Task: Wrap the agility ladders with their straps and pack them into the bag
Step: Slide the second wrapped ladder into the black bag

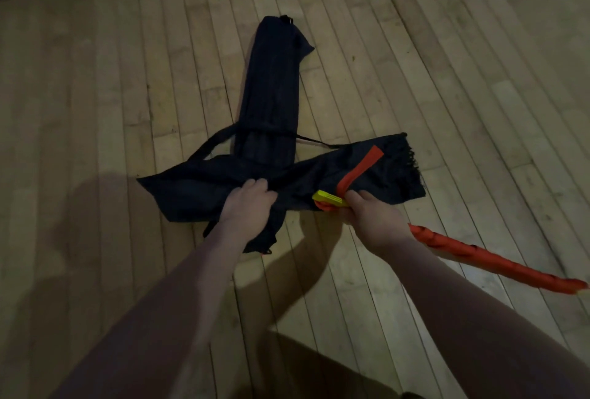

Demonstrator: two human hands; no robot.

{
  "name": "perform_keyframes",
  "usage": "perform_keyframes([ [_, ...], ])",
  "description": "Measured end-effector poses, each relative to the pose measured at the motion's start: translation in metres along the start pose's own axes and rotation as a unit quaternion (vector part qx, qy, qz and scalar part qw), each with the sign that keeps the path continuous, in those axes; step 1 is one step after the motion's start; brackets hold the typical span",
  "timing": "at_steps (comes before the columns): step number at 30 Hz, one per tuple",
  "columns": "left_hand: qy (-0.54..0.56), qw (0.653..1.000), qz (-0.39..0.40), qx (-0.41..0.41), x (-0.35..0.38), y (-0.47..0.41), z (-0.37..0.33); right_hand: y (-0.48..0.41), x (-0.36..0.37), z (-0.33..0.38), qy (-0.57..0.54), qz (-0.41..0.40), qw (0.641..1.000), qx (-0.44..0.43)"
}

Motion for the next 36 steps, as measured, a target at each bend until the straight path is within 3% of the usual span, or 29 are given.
perform_keyframes([
  [2, 0.006, 0.997, -0.057, 0.049, 0.002, 0.016, 0.015, -0.002, 0.000, 0.000, 0.001, -0.007, 1.000, -0.001],
  [3, 0.009, 0.996, -0.081, 0.033, 0.004, 0.022, 0.030, -0.003, -0.001, 0.001, 0.003, -0.011, 1.000, -0.003],
  [5, 0.026, 0.993, -0.051, -0.103, 0.011, 0.037, 0.060, -0.002, 0.001, 0.001, -0.001, -0.011, 1.000, -0.002],
  [7, 0.006, 0.958, 0.005, -0.287, 0.015, 0.050, 0.077, -0.001, 0.002, -0.003, -0.035, -0.017, 0.999, 0.001],
  [9, 0.028, 0.922, -0.014, -0.386, 0.005, 0.059, 0.066, -0.001, 0.003, -0.008, -0.094, -0.023, 0.995, 0.014],
  [10, 0.085, 0.912, -0.064, -0.397, -0.004, 0.060, 0.050, -0.001, 0.004, -0.012, -0.112, -0.015, 0.993, 0.027],
  [11, 0.154, 0.910, -0.105, -0.370, -0.012, 0.058, 0.030, 0.000, 0.005, -0.016, -0.122, 0.000, 0.992, 0.041],
  [13, 0.159, 0.959, -0.115, -0.205, -0.020, 0.047, -0.030, 0.003, 0.008, -0.025, -0.127, 0.021, 0.989, 0.068],
  [15, 0.122, 0.990, -0.058, -0.028, -0.010, 0.040, -0.096, 0.007, 0.009, -0.036, -0.118, 0.024, 0.988, 0.093],
  [17, 0.112, 0.990, 0.080, 0.021, 0.017, 0.032, -0.139, 0.013, 0.008, -0.049, -0.109, 0.021, 0.987, 0.118],
  [18, 0.106, 0.984, 0.142, 0.027, 0.030, 0.028, -0.153, 0.016, 0.008, -0.055, -0.109, 0.019, 0.986, 0.128],
  [20, 0.106, 0.975, 0.194, 0.014, 0.048, 0.021, -0.167, 0.023, 0.005, -0.067, -0.117, 0.014, 0.984, 0.137],
  [26, 0.211, 0.947, 0.183, -0.157, 0.060, -0.001, -0.167, 0.039, 0.009, -0.099, -0.218, 0.025, 0.957, 0.192],
  [29, 0.154, 0.964, 0.158, -0.149, 0.059, -0.006, -0.167, 0.047, 0.014, -0.109, -0.263, 0.034, 0.943, 0.203],
  [32, 0.188, 0.964, 0.129, -0.141, 0.059, -0.007, -0.169, 0.050, 0.017, -0.123, -0.309, 0.023, 0.927, 0.210],
  [34, 0.262, 0.943, 0.120, -0.166, 0.058, -0.002, -0.166, 0.051, 0.018, -0.132, -0.342, 0.013, 0.914, 0.220],
  [36, 0.369, 0.895, 0.129, -0.217, 0.060, 0.003, -0.159, 0.053, 0.014, -0.137, -0.373, 0.020, 0.900, 0.222],
])
Point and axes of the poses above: each hand's wrist, its own y-axis away from the middle knuckle, its own x-axis out of the palm, z = x × y, the point moved 5 cm from there along -y, towards the middle knuckle, and after that the axes turned 6 degrees about -x, right-handed, at the moved point
